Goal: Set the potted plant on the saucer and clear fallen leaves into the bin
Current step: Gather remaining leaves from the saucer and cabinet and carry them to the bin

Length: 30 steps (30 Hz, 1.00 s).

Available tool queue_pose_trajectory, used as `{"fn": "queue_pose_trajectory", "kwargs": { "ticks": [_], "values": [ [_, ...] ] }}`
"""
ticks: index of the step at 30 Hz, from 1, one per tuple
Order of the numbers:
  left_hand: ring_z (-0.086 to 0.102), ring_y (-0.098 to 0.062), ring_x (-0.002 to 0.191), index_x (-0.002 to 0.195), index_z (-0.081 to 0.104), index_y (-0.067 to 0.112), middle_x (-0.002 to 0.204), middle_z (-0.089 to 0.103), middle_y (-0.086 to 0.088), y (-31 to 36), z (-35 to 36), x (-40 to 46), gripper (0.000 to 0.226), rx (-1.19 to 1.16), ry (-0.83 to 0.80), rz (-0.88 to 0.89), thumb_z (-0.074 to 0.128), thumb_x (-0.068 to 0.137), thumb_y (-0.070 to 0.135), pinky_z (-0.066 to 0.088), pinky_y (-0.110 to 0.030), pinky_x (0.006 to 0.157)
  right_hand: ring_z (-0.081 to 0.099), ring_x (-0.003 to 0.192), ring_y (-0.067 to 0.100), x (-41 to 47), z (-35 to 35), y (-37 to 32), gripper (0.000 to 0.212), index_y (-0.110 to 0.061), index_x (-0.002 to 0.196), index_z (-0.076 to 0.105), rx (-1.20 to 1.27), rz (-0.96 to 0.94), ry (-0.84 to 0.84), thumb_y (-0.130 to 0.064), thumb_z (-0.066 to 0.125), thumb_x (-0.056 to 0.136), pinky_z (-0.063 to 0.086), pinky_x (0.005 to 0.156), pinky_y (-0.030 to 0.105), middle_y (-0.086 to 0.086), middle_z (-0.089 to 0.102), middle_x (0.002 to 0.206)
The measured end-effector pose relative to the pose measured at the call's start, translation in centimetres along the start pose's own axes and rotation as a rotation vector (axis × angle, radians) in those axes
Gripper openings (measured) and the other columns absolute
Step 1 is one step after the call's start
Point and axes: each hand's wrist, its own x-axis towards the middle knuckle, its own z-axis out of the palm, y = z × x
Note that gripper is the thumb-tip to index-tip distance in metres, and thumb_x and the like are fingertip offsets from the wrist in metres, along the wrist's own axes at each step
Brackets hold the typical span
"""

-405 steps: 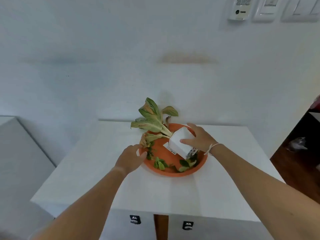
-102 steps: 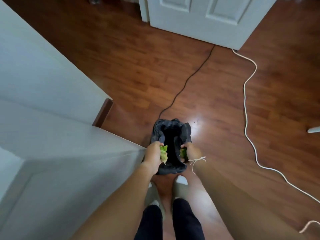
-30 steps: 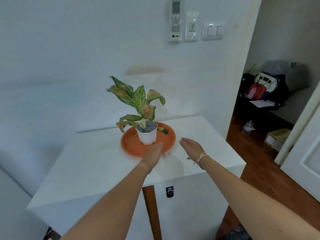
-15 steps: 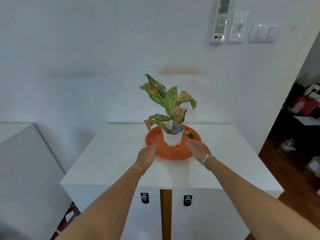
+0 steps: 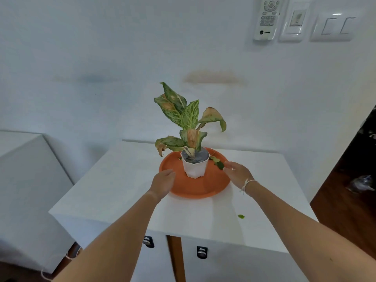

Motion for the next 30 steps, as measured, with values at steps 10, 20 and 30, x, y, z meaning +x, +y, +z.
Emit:
{"fn": "queue_pose_trajectory", "kwargs": {
  "ticks": [10, 20, 30],
  "values": [
    [0.041, -0.028, 0.136, 0.139, 0.044, 0.007, 0.147, 0.045, -0.012, -0.8, 0.8, 2.0, 0.045, 0.280, 0.037, 0.024, 0.036, 0.096, 0.016, 0.030, -0.033, 0.112, 0.042, 0.135, 0.024, 1.7, 1.0, 1.5, 0.045, -0.019, 0.138, 0.048, -0.044, 0.013, -0.005, -0.024, 0.047, 0.093, 0.032, 0.111, 0.032, 0.005, 0.046, 0.147],
    [0.059, -0.035, 0.106, 0.126, 0.050, 0.003, 0.120, 0.059, -0.022, -2.9, -0.2, 4.8, 0.045, 0.323, 0.082, -0.011, 0.048, 0.082, 0.011, 0.044, -0.032, 0.078, 0.045, 0.132, 0.027, 2.5, 1.9, 0.9, 0.045, -0.019, 0.137, 0.051, -0.039, 0.084, 0.066, -0.022, 0.045, 0.092, 0.035, 0.112, 0.036, 0.007, 0.048, 0.145],
    [0.053, -0.029, 0.081, 0.085, 0.056, 0.001, 0.089, 0.059, -0.016, -3.2, 0.0, 5.7, 0.011, 0.304, 0.102, -0.110, 0.045, 0.082, 0.002, 0.041, -0.028, 0.070, 0.044, 0.133, 0.028, 2.9, 2.8, 0.7, 0.047, -0.014, 0.138, 0.048, 0.032, 0.150, 0.143, -0.015, 0.047, 0.091, 0.034, 0.111, 0.036, 0.009, 0.047, 0.145]
  ]
}}
